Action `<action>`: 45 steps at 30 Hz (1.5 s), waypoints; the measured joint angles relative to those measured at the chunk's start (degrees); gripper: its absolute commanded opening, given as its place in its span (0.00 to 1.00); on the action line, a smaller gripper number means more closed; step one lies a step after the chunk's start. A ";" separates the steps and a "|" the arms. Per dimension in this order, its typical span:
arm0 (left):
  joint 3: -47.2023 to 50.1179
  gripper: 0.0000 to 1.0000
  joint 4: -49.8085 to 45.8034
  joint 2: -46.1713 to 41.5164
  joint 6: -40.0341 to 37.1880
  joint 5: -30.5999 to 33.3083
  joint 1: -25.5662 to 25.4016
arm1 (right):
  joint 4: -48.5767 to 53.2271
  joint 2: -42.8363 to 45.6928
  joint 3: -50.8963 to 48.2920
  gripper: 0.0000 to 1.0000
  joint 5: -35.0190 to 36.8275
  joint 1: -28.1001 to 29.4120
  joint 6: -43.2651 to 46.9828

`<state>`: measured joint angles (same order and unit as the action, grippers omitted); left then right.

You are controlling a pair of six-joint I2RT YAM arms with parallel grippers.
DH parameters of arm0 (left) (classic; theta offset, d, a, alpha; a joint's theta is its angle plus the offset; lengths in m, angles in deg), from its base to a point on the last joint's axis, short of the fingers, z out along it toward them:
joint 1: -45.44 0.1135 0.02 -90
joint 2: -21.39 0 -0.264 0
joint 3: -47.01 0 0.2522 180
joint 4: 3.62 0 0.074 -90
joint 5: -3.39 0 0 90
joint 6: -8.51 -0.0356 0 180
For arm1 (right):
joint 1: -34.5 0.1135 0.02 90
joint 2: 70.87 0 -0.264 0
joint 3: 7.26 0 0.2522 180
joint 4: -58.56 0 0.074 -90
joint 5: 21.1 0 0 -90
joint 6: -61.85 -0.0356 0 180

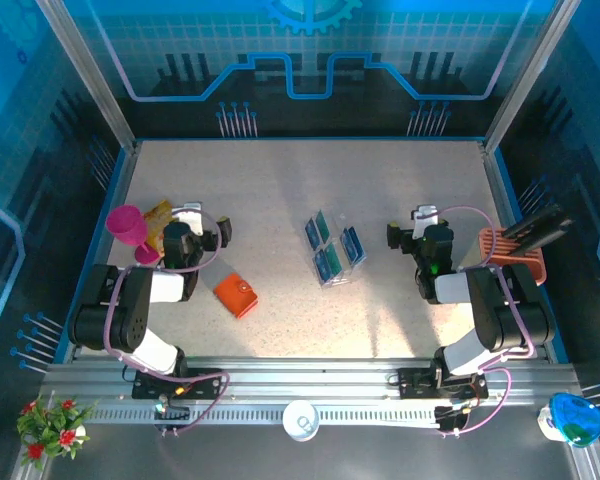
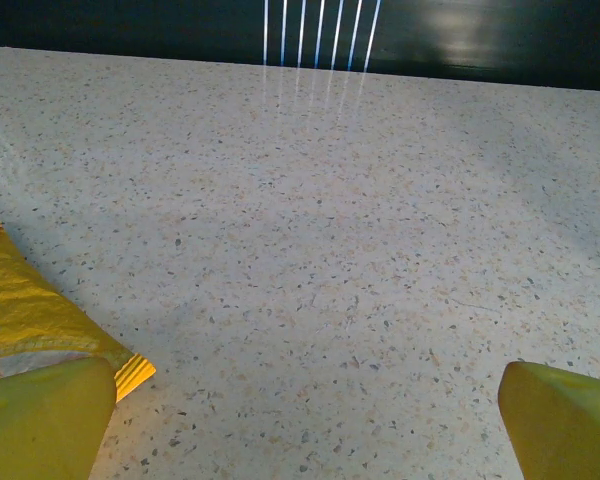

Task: Put the credit cards into the card holder
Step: Move the storage box to the top-center of the table.

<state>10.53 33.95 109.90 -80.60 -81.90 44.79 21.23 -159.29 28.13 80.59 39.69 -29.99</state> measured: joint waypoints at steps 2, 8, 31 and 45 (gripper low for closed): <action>0.00 0.99 0.00 0.00 0.00 0.00 -0.02 | 0.02 0.00 0.00 1.00 -0.07 0.00 0.24; 0.00 0.99 0.00 0.00 0.00 0.17 -0.02 | 0.02 0.00 0.00 1.00 -0.20 0.00 0.48; 0.00 0.99 0.00 0.00 0.09 0.37 0.33 | 0.02 0.00 0.00 1.00 -2.34 -0.39 0.44; 0.00 0.99 -0.09 0.00 0.24 0.66 0.33 | 0.39 0.22 0.00 1.00 -2.58 -0.39 0.46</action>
<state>10.53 33.87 109.90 -80.36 -81.25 45.12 21.62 -159.07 28.13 78.01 39.30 -29.54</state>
